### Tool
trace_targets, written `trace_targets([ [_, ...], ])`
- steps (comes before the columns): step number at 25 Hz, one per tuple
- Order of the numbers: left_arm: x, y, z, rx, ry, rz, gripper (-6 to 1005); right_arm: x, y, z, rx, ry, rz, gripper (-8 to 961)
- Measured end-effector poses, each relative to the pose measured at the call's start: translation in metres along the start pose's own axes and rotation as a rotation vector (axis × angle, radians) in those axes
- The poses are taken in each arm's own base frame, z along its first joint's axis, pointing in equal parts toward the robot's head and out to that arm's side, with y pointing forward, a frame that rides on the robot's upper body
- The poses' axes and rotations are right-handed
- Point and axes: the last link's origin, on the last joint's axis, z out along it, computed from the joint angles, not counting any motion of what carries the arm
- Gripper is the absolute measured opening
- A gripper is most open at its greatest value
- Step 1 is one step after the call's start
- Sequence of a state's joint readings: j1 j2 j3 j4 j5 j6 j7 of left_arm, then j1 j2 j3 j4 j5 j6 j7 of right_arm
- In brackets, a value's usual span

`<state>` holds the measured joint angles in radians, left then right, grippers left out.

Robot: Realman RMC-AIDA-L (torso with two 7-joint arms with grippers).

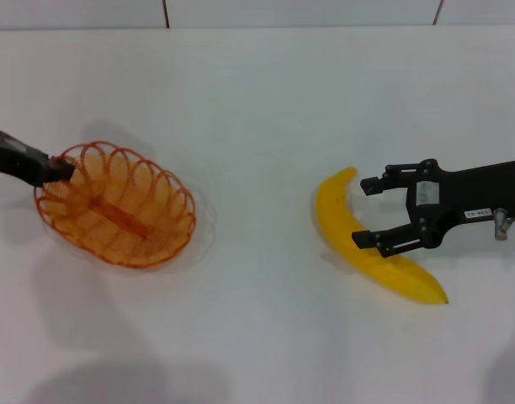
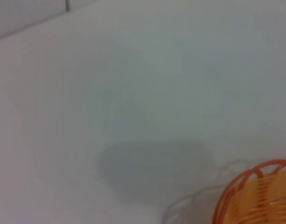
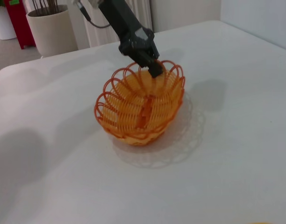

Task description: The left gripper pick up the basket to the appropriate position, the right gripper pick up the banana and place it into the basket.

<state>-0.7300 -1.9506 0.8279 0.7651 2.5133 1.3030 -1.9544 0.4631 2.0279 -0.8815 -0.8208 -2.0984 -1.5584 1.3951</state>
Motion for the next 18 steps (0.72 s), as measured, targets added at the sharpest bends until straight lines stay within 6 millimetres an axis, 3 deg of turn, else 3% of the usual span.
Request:
trace_targets([
  [9,0.015,0.012,-0.005,-0.090,0.120,-0.044,81,-0.002,0.000,0.001,-0.003,0.001,-0.001,892],
  [18,0.012,0.021,0.018,-0.100,0.182,-0.173,67,-0.007,-0.002,0.003,-0.014,0.006,-0.015,892],
])
